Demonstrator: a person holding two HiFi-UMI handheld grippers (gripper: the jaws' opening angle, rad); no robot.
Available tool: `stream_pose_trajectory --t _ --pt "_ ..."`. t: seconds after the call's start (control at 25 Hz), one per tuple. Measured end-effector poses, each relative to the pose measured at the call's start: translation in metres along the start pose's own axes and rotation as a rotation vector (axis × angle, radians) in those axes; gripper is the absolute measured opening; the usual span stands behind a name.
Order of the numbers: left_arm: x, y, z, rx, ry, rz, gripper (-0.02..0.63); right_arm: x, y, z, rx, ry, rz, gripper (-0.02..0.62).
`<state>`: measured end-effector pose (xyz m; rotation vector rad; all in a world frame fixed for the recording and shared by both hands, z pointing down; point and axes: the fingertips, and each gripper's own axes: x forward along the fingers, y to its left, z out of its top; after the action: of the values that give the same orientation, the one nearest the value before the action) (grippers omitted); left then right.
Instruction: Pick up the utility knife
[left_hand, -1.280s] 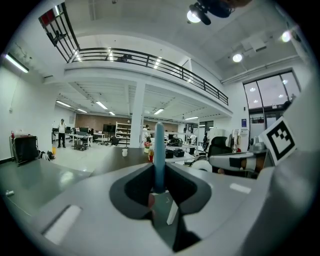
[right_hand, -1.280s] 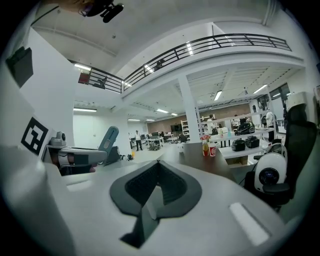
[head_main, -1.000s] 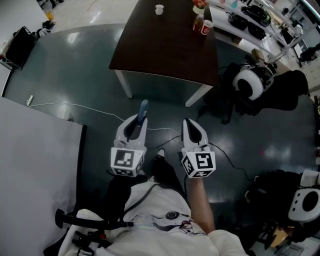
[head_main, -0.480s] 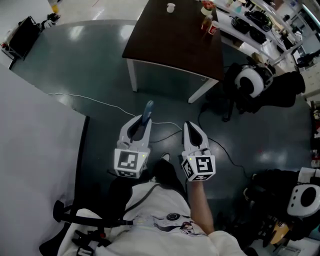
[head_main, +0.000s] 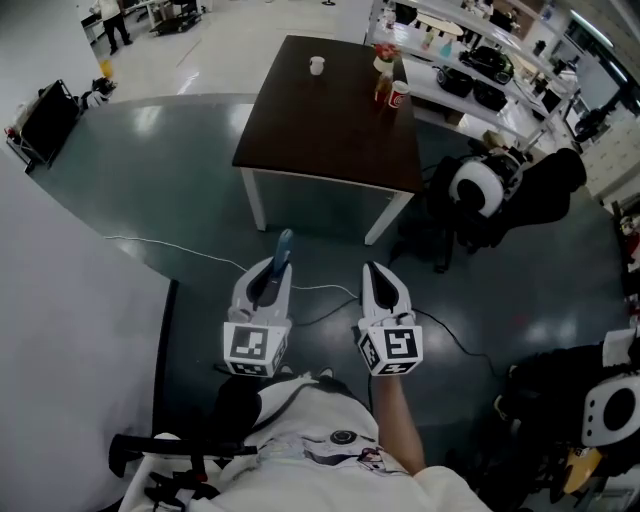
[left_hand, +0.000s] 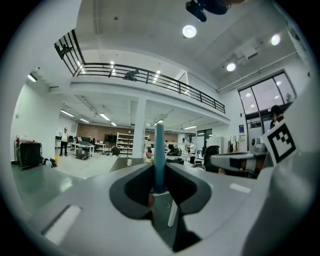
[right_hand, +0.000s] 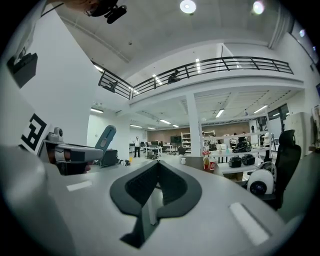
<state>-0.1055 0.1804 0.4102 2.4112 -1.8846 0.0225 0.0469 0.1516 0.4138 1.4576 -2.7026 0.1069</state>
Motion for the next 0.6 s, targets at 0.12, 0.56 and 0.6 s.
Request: stream_pose_trajectory --t 0.12,0.56,0.6 --pt "0.01 -0.013 0.01 0.026 -0.023 -0.018 0.069 -0.002 -0.011 0.007 0.001 -0.016 -0.006 0.002" --pt "0.036 -0.033 0.022 0.051 -0.057 -0.032 0.069 0.001 -0.027 0.019 -0.041 -0.049 -0.002 0.0" --pt "0.036 -0.034 0.023 0.053 -0.06 -0.034 0.069 0.002 -0.027 0.02 -0.042 -0.05 -0.003 0.0"
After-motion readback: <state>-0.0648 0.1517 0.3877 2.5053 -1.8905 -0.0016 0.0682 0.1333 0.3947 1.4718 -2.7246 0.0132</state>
